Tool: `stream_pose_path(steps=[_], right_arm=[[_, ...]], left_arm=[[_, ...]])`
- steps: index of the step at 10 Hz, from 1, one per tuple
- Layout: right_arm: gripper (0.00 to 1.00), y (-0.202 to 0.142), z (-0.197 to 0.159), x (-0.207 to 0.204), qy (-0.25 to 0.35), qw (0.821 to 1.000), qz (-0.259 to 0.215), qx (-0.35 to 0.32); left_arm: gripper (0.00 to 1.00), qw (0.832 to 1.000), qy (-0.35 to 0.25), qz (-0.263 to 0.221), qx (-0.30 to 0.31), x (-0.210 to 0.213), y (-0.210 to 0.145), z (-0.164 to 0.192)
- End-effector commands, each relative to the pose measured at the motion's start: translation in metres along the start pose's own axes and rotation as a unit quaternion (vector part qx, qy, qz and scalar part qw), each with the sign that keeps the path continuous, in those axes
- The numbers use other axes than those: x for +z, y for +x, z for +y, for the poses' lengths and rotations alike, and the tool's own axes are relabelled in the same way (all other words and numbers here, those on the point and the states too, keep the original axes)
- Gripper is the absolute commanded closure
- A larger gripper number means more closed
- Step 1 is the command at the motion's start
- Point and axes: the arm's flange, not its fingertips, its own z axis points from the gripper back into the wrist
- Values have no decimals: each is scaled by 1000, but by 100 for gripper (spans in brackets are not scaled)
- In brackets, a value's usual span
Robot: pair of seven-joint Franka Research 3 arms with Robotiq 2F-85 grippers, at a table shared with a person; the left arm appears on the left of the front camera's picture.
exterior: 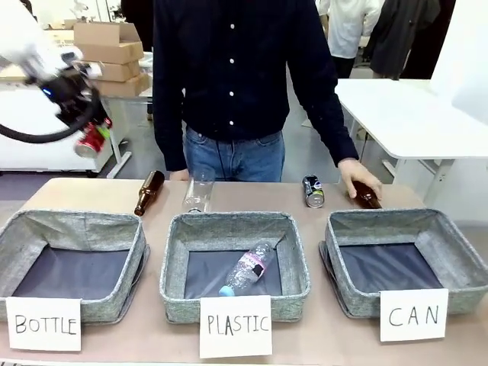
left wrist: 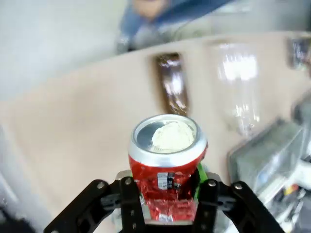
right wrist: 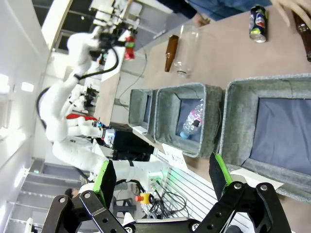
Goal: Sort the can waste into the basket.
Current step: Pick up the can waste from the table and place it in the right Fabric basket.
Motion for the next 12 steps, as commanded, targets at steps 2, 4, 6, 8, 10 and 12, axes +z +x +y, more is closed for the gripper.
stream_pose_path(steps=[2,4,6,8,10,12], right_arm=[[0,3,0,-1,10,1000,-6,13],[0,3,0,-1,10,1000,-6,13],[0,3,0,-1,10,1000,-6,13],[0,3,0,-1,10,1000,-6,13],[0,9,27,22,-43,998,-14,46],[0,14,38,87,-94,990,-89,60]], left_arm=[[97,925,-175,129,-312,0,-146,-84],[97,897,-166,147,-383,-30,-178,-108],[97,941,-157,100,-283,-14,-173,-117],[97,941,-157,100,-283,-14,-173,-117],[57,898,-129,110,-407,-51,-147,-168],[57,763,-82,121,-629,-84,-102,-327]])
